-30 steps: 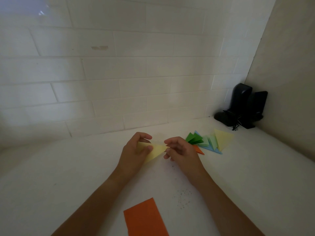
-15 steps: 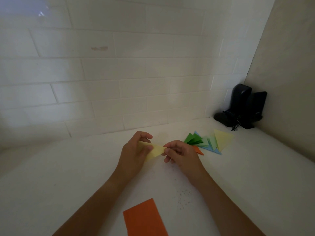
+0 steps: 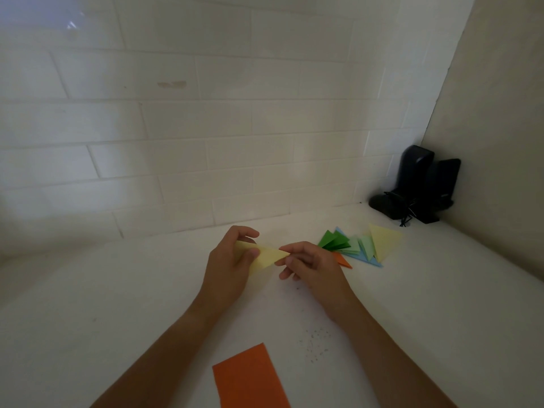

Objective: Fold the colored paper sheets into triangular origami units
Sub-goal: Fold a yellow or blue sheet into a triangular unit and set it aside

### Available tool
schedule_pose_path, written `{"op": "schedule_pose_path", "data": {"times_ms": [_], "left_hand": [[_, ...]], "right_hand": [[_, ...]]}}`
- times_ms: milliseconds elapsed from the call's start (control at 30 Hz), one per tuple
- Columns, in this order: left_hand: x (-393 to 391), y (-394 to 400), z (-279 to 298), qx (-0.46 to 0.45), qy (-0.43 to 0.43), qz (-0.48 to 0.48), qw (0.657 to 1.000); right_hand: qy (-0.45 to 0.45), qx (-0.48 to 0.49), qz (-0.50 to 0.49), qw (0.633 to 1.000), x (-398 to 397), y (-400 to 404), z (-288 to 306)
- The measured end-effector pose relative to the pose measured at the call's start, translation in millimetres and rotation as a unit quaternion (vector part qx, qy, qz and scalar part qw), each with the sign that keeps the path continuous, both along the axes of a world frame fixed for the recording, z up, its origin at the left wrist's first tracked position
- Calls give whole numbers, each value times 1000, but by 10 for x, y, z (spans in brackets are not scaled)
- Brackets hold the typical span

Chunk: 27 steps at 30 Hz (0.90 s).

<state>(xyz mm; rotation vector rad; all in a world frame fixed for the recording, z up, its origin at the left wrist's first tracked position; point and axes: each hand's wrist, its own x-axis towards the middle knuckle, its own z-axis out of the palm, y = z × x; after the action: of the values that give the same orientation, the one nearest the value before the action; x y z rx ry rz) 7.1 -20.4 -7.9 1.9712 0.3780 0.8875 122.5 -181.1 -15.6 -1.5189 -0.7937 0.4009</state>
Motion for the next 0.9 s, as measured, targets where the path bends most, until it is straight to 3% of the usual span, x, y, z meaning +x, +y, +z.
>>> {"op": "schedule_pose_path", "data": {"times_ms": [500, 900], "left_hand": [[5, 11, -16, -13, -2, -10, 1000], [-11, -41, 20, 28, 2, -24, 999]], "right_hand": [[-5, -4, -11, 1000, -8, -7, 9], [-27, -37, -56, 997, -47, 9, 9]]}}
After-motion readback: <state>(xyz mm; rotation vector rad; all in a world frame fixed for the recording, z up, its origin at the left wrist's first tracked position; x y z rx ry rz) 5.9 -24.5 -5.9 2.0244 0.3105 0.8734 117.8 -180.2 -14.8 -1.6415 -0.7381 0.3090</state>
